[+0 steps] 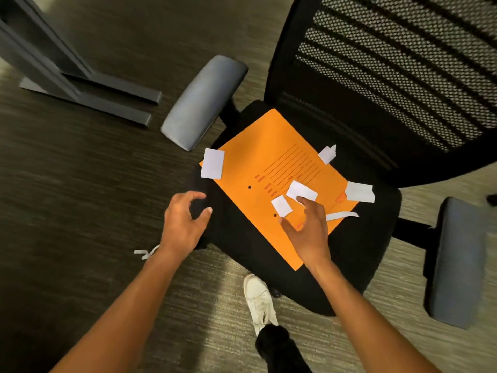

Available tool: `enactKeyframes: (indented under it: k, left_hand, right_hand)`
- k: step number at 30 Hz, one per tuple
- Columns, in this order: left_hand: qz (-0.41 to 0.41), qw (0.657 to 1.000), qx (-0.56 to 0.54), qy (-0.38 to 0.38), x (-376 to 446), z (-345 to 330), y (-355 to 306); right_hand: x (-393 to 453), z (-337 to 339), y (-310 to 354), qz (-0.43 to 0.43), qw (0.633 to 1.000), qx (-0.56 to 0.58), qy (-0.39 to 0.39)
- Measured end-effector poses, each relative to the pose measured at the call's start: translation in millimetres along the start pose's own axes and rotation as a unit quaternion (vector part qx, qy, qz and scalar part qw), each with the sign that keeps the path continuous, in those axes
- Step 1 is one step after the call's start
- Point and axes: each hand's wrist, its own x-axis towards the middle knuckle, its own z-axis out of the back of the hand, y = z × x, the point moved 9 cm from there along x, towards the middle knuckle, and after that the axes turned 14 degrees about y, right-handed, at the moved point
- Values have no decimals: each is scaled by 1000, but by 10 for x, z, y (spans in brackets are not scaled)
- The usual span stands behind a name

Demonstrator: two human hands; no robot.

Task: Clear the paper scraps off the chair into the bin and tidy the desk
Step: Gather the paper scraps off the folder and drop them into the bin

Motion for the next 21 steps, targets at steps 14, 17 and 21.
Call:
enactKeyframes:
  k: [14, 17, 21]
  left_hand:
    - [4, 994, 106, -32, 808, -247, -440]
    - [2, 987, 154, -39, 937, -256, -471]
    - [10, 986, 161, -40, 1043, -276, -478]
  right_hand:
    - [636, 100, -286, -45, 981, -182, 58]
    - [648, 12, -236, -35, 975, -208, 63]
    - [636, -75, -194, -26, 977, -201, 71]
